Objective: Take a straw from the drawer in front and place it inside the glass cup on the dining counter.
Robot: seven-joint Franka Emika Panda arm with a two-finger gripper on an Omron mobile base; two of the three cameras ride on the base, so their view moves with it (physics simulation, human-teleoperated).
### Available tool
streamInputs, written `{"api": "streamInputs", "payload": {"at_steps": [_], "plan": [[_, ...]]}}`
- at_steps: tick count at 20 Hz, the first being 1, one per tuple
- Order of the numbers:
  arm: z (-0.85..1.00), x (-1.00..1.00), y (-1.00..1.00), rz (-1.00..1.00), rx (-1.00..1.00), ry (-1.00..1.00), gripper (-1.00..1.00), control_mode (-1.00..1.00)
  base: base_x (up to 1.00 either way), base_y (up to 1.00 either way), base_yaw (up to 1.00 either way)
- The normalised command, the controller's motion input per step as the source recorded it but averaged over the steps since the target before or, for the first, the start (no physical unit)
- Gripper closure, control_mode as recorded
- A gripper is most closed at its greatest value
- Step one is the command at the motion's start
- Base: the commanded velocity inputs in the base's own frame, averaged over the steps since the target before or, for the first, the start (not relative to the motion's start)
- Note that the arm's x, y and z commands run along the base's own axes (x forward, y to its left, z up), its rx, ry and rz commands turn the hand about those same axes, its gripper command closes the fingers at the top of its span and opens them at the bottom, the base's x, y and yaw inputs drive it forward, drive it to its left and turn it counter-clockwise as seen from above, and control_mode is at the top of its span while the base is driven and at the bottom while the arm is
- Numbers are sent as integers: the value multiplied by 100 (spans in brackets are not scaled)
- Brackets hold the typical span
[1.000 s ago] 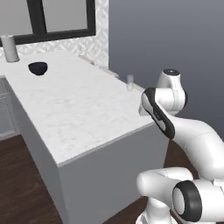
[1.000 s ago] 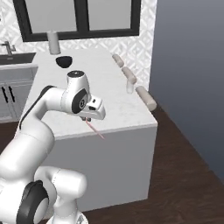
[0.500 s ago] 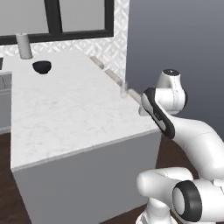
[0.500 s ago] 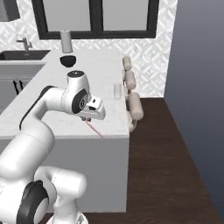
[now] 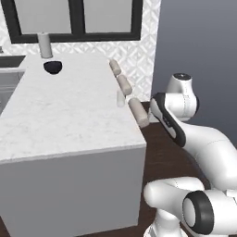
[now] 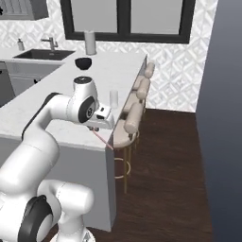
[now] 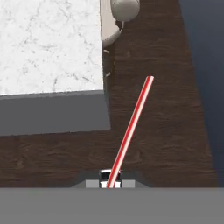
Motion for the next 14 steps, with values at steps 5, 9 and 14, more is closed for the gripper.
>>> {"api": "streamInputs", "payload": {"at_steps": [5,9,14], "plan": [[0,0,0,0,0,0,100,100,11,-82,46],[0,0,0,0,0,0,100,100,13,-76,49],[0,0,0,0,0,0,100,100,14,-72,51]]}}
